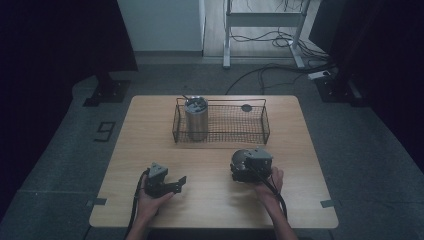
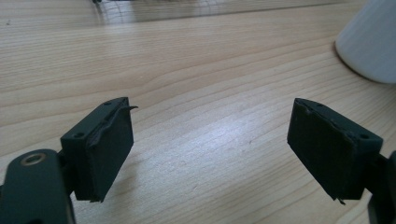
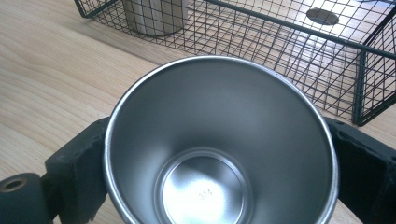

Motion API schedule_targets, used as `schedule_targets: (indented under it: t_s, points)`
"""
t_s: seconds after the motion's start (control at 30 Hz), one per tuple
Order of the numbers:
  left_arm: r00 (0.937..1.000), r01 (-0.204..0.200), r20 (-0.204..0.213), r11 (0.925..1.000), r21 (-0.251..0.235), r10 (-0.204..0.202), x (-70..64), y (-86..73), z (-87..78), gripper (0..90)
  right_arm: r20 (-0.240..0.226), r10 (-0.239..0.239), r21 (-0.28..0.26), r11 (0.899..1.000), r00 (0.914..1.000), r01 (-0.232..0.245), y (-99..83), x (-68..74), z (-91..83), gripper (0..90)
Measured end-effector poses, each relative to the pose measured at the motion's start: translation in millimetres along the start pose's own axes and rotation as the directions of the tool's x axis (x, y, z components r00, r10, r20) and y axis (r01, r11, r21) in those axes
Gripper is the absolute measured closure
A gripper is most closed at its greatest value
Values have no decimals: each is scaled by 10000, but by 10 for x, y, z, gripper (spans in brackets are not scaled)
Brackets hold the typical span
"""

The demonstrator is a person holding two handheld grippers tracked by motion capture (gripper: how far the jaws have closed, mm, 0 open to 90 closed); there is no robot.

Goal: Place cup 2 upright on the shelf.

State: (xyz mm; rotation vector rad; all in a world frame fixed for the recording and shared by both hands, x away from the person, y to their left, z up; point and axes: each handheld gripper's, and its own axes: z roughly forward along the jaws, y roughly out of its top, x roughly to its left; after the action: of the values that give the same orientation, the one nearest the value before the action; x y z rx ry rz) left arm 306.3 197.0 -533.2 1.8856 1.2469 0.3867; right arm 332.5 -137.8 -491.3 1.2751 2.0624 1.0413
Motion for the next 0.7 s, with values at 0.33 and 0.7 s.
schedule_targets:
  t_s: [0.33, 0.7]
  points:
    - [9999, 67, -79, 9999, 79, -67, -6, 0, 11, 146, -44, 220, -436, 9988, 9997, -222, 44, -46, -128, 58]
    - [9994, -267, -206, 9992, 304, 273, -78, 9, 77, 146, 133, 170, -675, 9976, 9998, -160, 151, -47, -252, 58]
